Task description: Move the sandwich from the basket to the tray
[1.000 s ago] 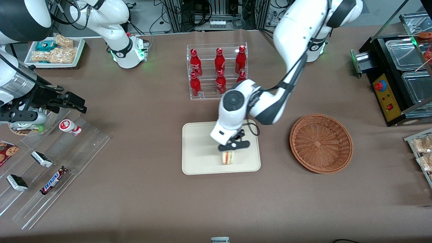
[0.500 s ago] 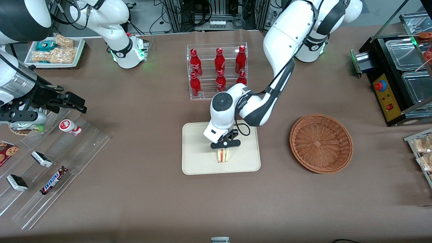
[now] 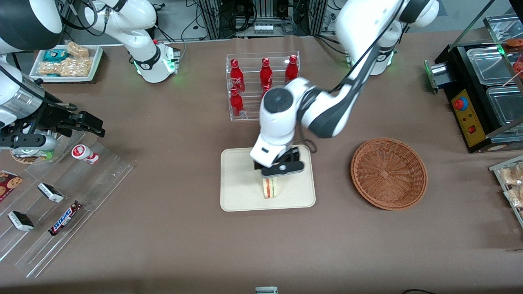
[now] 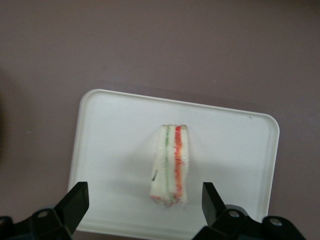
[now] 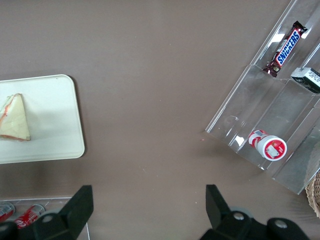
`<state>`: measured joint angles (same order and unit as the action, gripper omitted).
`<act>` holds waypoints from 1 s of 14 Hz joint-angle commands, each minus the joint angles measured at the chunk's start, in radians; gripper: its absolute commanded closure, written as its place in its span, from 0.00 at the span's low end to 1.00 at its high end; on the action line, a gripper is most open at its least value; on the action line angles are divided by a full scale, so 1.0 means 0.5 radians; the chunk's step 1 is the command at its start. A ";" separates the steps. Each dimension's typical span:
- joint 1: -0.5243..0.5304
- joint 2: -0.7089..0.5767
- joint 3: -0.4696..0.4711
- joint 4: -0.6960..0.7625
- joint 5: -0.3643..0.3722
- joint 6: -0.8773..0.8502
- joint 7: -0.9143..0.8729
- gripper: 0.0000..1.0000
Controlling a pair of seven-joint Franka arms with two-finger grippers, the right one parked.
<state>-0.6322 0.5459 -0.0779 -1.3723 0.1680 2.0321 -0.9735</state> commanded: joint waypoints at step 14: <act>1.122 -1.057 -0.016 -0.737 -0.240 -0.653 1.534 0.00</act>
<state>-0.1448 0.1247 -0.0720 -1.6402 0.0809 1.7195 -0.3338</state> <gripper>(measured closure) 0.000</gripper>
